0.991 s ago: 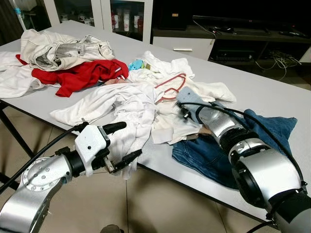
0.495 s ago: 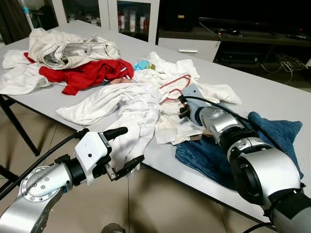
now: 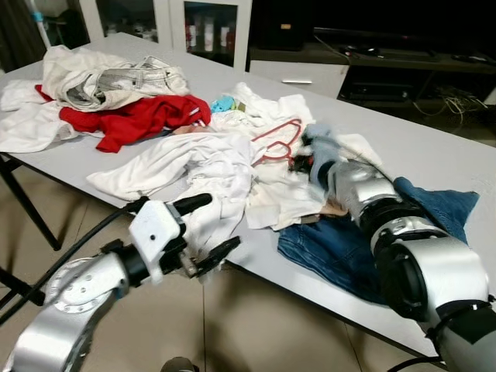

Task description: Hang hanger

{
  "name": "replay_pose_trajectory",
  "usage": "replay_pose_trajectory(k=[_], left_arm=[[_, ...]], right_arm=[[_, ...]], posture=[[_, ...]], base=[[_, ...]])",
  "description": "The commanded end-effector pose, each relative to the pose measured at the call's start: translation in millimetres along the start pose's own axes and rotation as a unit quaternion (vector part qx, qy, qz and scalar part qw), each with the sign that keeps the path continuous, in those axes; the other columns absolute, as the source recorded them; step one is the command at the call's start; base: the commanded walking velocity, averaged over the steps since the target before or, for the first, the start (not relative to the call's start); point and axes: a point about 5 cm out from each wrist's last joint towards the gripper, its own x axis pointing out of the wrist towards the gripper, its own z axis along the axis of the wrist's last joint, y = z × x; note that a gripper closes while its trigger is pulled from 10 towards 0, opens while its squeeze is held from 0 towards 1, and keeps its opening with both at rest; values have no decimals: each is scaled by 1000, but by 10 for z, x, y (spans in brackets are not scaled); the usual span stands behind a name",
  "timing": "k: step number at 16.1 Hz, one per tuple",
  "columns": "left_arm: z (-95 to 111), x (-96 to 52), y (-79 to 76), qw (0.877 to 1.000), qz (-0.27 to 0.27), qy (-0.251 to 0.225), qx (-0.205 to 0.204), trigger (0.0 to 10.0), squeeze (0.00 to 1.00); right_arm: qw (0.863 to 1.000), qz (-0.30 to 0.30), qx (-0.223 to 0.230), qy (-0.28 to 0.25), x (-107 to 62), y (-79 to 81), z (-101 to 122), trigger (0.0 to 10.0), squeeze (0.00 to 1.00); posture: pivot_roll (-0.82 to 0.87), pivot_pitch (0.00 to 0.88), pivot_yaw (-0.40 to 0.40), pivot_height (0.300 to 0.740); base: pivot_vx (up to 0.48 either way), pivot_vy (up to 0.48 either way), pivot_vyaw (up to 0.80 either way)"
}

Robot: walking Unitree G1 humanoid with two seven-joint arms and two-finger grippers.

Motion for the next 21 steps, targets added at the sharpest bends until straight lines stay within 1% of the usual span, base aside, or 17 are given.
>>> replay_pose_trajectory(k=[1, 4, 6, 8, 9, 11, 13, 16, 17, 18, 20, 21], left_arm=[[-17, 44, 0, 1000, 0, -6, -14, 10000, 0], [-48, 139, 32, 999, 2, -19, -35, 10000, 0], [-55, 205, 76, 998, 5, -30, -51, 10000, 0], [-62, 235, 104, 997, 7, -35, -61, 10000, 0], [-68, 241, 107, 997, 7, -35, -62, 10000, 0], [-90, 254, 119, 997, 9, -38, -67, 10000, 0], [-106, 268, 134, 996, 13, -40, -75, 10000, 0], [-124, 297, 118, 996, 15, -41, -80, 10000, 0], [-129, 309, 98, 996, 12, -40, -80, 10000, 0], [-131, 312, 95, 996, 11, -40, -80, 10000, 0], [-138, 318, 109, 996, 10, -39, -80, 10000, 0], [-139, 321, 114, 996, 11, -38, -79, 10000, 0]], right_arm=[[999, -12, 17, -38, -36, -94, 100, 10000, 0], [996, -19, 29, -78, -90, -186, 128, 10000, 0], [990, -13, 37, -132, -173, -262, 160, 10000, 0], [981, 8, 47, -186, -303, -297, 157, 10000, 0], [978, 15, 53, -199, -363, -296, 128, 10000, 0], [973, 35, 55, -223, -573, -252, 20, 10000, 0], [971, 41, 58, -229, -753, -195, -79, 10000, 0], [976, 56, 50, -205, -912, -77, -224, 10000, 0], [977, 55, 63, -195, -946, -91, -259, 10000, 0], [977, 55, 63, -194, -955, -98, -259, 10000, 0], [982, 52, 35, -179, -998, -174, -212, 10000, 0], [983, 47, 32, -176, -1003, -189, -194, 10000, 0]], posture=[[195, 0, -102, 740], [148, 0, -92, 740], [119, 0, -87, 740], [106, 0, -86, 740], [100, 0, -84, 740], [85, 0, -81, 740], [68, 0, -75, 740], [59, 0, -72, 740], [55, 0, -70, 740], [55, 0, -70, 740], [58, 0, -73, 740], [61, 0, -75, 740]], base=[[0, 0, 0], [0, 0, 0], [0, 0, 0], [0, 0, 0], [0, 0, 0], [0, 0, 0], [0, 0, 741], [0, 0, 800], [0, 0, 0], [0, 0, 0], [0, 0, 0], [0, 0, 0]])
